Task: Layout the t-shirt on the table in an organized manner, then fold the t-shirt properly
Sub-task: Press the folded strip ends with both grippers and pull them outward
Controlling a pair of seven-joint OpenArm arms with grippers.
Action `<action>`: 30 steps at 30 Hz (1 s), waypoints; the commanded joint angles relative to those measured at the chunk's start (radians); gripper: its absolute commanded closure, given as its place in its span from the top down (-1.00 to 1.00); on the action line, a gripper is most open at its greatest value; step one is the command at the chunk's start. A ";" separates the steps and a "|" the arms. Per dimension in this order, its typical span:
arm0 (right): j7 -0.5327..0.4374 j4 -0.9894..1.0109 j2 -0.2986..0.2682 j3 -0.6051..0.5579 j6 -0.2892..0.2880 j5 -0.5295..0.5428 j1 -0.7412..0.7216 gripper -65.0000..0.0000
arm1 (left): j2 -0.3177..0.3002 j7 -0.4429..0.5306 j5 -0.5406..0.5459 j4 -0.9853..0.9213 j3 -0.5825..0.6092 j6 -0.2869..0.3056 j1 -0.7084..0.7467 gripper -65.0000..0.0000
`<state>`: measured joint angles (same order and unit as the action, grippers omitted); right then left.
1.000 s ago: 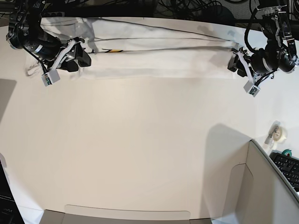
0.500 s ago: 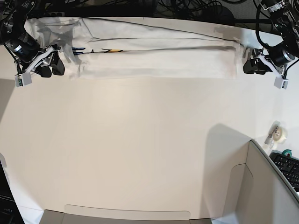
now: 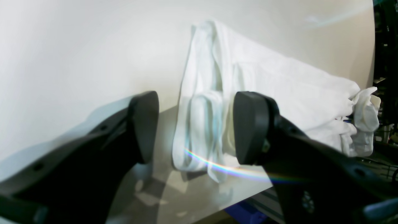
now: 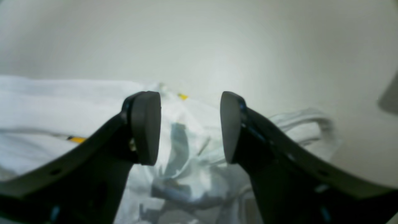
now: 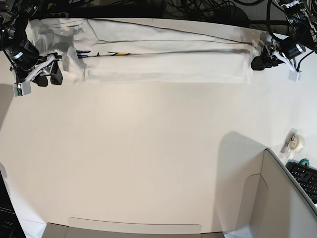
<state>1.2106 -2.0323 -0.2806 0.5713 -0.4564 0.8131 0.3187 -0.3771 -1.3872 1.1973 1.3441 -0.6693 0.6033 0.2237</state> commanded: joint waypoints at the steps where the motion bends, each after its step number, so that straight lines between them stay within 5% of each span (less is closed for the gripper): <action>1: -0.018 -0.014 0.007 0.006 -0.003 -0.005 -0.006 -0.05 | -0.016 -0.009 -0.006 0.010 -0.002 0.002 0.000 0.14; 9: -0.018 -0.014 0.057 0.003 -0.008 -0.125 -0.033 -0.05 | -0.015 -0.009 -0.006 0.010 0.092 0.002 0.000 0.14; 20: -0.018 -0.012 0.057 0.003 -0.008 -0.131 -0.031 -0.05 | -0.013 -0.009 -0.006 0.010 0.155 0.002 -0.002 0.13; 27: -0.018 -0.012 0.079 0.005 -0.006 -0.203 -0.037 -0.05 | -0.016 -0.009 -0.006 0.011 0.156 0.002 -0.002 -0.18; 30: -0.018 -0.012 0.100 0.005 -0.008 -0.251 -0.043 -0.05 | -0.016 -0.009 -0.006 0.011 0.156 0.004 -0.002 -0.53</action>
<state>1.2118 -2.0304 -0.1680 0.5709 -0.4599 0.5621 0.2844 -0.3798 -1.3731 1.2102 1.3487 -0.5121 0.6098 0.2192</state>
